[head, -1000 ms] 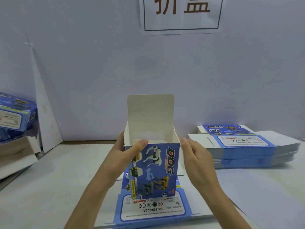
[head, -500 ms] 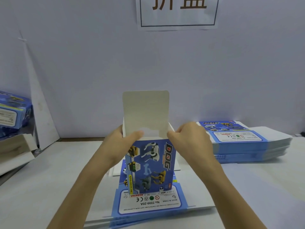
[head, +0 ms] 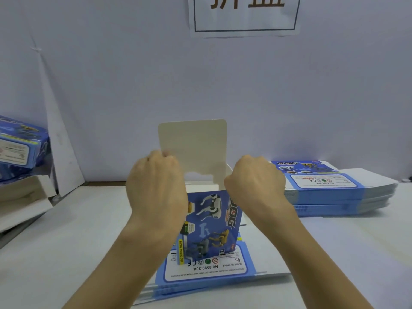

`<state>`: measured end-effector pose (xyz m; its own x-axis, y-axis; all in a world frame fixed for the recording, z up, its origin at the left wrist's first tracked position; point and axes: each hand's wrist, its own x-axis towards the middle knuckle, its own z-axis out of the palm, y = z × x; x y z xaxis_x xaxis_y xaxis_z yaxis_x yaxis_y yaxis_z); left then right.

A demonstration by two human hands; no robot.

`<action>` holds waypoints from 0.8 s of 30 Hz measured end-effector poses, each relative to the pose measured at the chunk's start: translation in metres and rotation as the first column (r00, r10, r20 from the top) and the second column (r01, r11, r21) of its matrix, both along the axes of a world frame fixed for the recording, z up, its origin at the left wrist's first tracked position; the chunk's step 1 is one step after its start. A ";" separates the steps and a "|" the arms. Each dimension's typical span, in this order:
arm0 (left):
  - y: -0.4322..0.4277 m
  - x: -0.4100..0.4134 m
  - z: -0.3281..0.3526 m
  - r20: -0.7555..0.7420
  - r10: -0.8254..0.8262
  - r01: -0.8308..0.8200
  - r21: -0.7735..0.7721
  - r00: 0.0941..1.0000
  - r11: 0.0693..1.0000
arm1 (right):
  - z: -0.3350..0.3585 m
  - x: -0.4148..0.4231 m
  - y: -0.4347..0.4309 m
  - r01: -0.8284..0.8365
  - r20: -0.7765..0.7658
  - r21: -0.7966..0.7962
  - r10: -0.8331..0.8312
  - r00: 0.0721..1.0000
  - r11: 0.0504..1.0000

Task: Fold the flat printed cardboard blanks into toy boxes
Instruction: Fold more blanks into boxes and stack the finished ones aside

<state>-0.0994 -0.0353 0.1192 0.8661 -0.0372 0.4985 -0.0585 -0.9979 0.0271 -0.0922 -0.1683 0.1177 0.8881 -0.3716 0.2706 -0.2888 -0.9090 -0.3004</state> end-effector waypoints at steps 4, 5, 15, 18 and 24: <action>-0.006 -0.005 0.000 -0.058 0.019 -0.016 0.047 0.998 0.999 | 0.000 0.000 -0.001 -0.005 -0.001 -0.006 0.005 1.000 1.000; -0.005 -0.005 0.001 -0.083 0.036 -0.032 0.047 0.996 0.998 | 0.000 0.000 -0.001 -0.013 -0.001 -0.005 0.013 1.000 1.000; -0.004 0.014 -0.002 -0.161 0.119 -0.119 0.009 0.980 0.993 | -0.001 0.000 0.001 -0.032 0.006 -0.046 0.032 0.999 0.998; -0.002 0.024 0.005 -0.127 0.091 -0.104 -0.097 0.988 0.990 | -0.003 0.002 0.002 -0.041 0.025 -0.076 0.043 0.999 0.996; -0.004 0.033 0.003 -0.135 0.029 -0.054 -0.188 0.990 0.981 | -0.002 0.007 -0.008 -0.076 0.003 -0.070 0.076 0.997 0.995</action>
<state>-0.0664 -0.0396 0.1226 0.9229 0.0848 0.3755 -0.0005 -0.9752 0.2214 -0.0849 -0.1762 0.1159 0.9115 -0.2831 0.2983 -0.2166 -0.9471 -0.2370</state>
